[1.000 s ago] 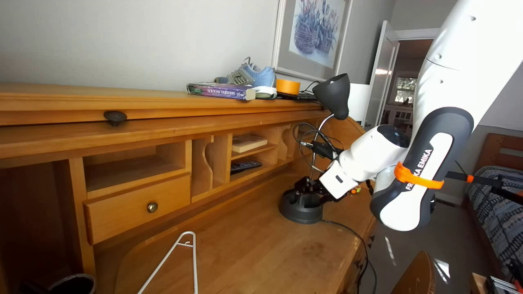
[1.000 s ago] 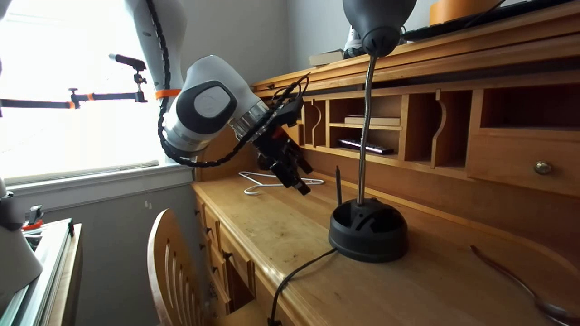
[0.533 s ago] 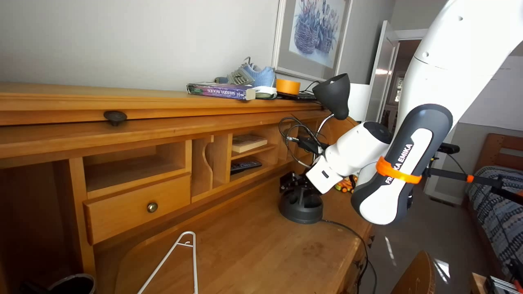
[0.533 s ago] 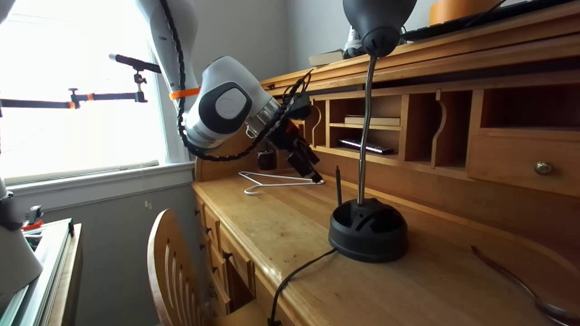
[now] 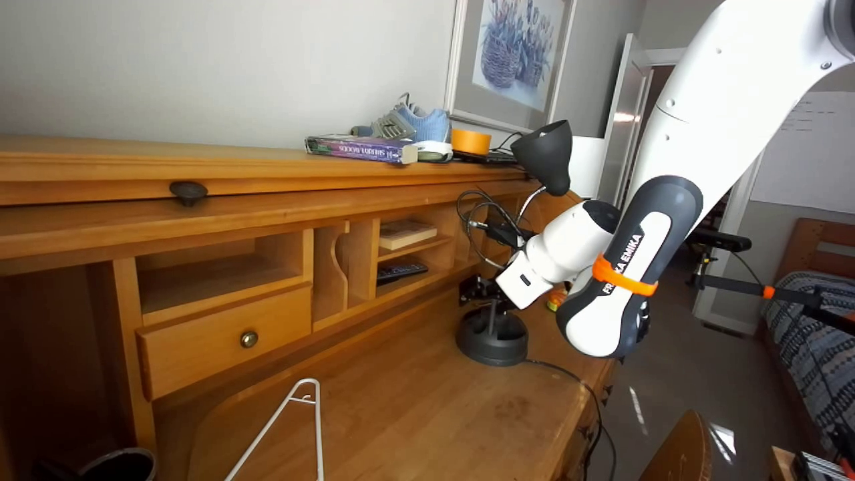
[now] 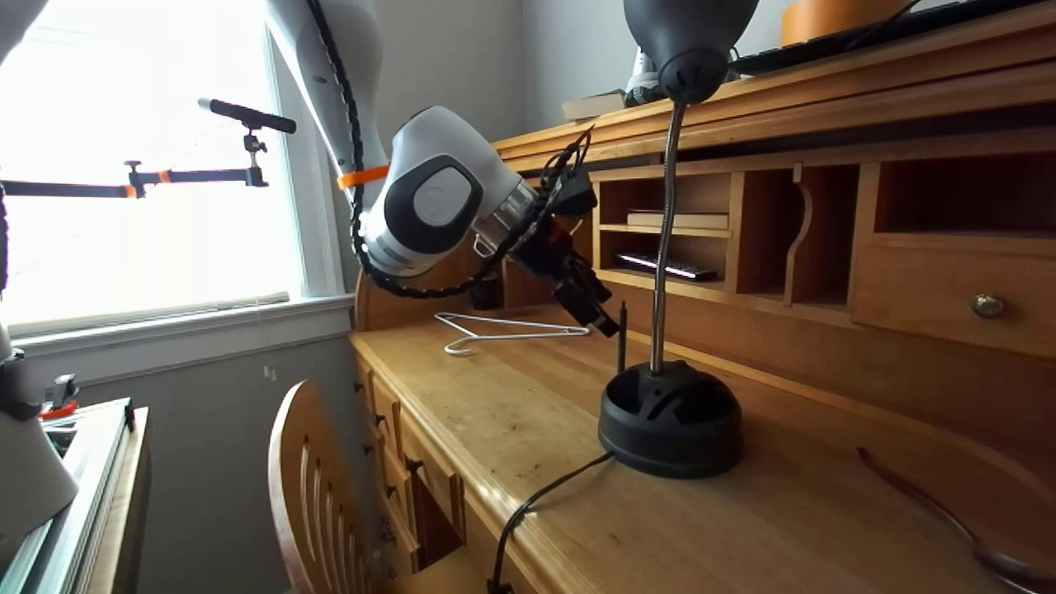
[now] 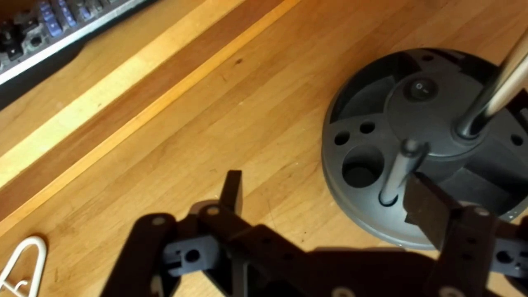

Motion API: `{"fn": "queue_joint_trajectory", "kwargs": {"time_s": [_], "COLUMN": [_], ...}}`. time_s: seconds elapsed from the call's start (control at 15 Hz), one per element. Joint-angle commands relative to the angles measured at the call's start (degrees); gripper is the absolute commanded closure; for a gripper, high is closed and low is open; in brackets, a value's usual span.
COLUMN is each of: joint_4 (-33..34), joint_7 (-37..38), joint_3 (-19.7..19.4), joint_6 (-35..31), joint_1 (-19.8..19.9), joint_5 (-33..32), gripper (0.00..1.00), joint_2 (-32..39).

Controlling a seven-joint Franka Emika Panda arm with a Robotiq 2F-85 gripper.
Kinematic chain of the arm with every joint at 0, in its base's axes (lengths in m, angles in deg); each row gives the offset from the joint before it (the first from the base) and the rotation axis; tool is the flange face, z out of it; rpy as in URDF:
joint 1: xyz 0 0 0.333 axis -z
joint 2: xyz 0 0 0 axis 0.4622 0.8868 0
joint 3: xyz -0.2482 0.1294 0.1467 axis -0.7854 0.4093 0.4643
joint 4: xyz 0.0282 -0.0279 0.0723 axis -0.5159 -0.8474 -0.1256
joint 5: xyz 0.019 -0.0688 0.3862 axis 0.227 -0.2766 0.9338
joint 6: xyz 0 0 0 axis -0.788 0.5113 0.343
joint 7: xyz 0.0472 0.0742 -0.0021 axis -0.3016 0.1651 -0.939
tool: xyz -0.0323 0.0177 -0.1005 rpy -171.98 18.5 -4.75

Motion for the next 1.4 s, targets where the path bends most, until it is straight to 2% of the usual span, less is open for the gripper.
{"fn": "queue_joint_trajectory", "kwargs": {"time_s": [0.0, 0.07, 0.13, 0.2, 0.27, 0.4, 0.93, 1.07, 1.13, 1.33], "joint_4": [2.42, 2.65, 2.84, 2.95, 3.15, 3.29, 1.24, 0.40, 0.00, -0.99], "joint_7": [-2.28, -2.34, -2.35, -2.36, -2.09, -2.00, -2.58, -2.77, -2.78, -2.79], "joint_3": [0.58, 0.38, 0.20, 0.12, 0.02, -0.11, -2.28, -3.57, -4.05, -5.02], "joint_6": [0.93, 1.30, 1.37, 1.33, 1.42, 1.44, 0.65, 0.92, 0.74, 0.42], "joint_1": [0.57, 0.31, 0.04, -0.08, -0.29, -0.51, -2.58, -3.51, -3.98, -5.10], "joint_5": [4.07, 4.85, 5.54, 5.91, 6.55, 7.27, 9.20, 9.79, 9.96, 10.35], "gripper": [0.08, 0.17, 0.07, 0.06, 0.39, 0.36, 0.98, 1.00, 0.96, 0.96], "joint_2": [2.38, 2.70, 3.07, 3.36, 3.60, 3.89, 1.76, 0.88, 0.50, -0.88]}}
